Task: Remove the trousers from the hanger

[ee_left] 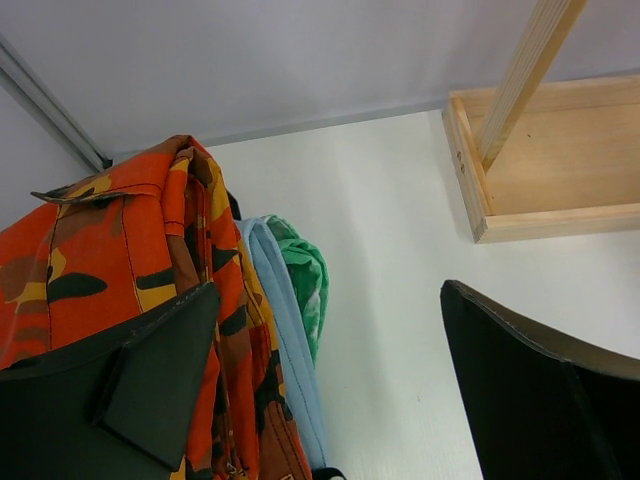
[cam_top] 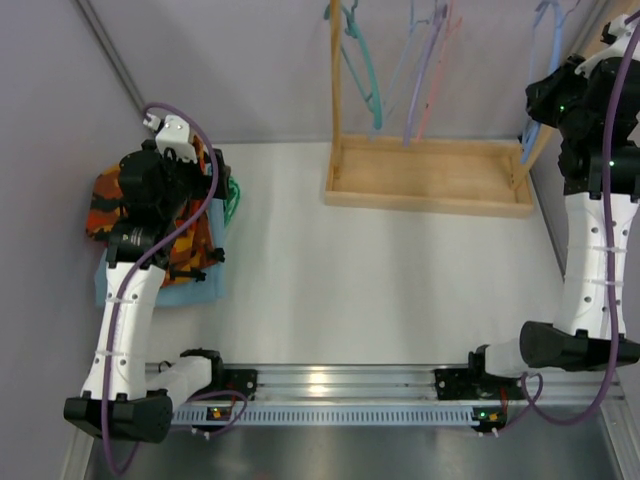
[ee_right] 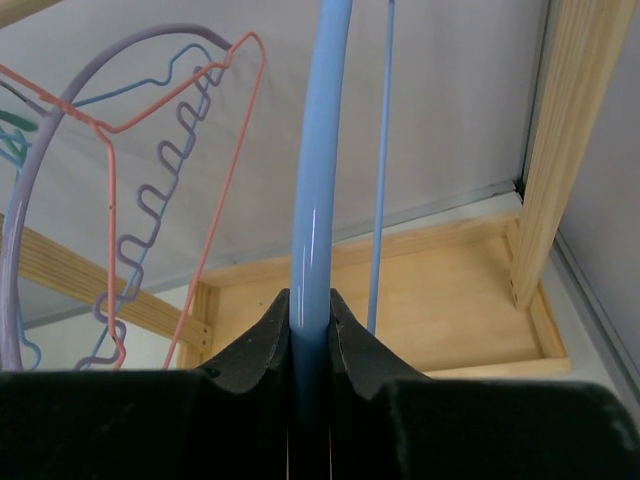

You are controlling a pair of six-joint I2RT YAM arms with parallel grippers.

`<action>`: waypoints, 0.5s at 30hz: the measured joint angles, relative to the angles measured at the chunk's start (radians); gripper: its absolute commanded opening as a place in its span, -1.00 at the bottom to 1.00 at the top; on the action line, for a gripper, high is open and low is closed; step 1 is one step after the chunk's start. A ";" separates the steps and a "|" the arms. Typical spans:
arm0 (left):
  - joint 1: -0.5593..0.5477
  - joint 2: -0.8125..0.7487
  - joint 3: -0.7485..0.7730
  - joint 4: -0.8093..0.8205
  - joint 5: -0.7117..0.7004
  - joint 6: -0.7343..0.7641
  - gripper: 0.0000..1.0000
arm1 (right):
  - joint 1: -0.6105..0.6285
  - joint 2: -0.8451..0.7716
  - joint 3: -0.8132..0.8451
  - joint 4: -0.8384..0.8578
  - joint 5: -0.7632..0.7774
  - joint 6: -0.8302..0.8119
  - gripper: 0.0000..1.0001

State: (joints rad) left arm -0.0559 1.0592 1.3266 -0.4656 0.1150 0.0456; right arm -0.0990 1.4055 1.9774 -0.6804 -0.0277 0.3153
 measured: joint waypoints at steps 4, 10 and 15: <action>0.000 0.005 0.000 0.000 0.000 -0.009 0.97 | 0.007 0.064 0.041 0.002 0.016 -0.005 -1.00; 0.000 0.008 -0.001 0.000 0.000 -0.019 0.97 | 0.060 0.207 0.140 0.014 0.081 -0.036 -1.00; 0.000 0.007 -0.007 0.000 0.000 -0.019 0.97 | 0.133 0.268 0.181 0.016 0.109 -0.056 -1.00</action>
State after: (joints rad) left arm -0.0559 1.0664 1.3193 -0.4652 0.1150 0.0261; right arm 0.0341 1.6733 2.1586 -0.6640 0.0814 0.2596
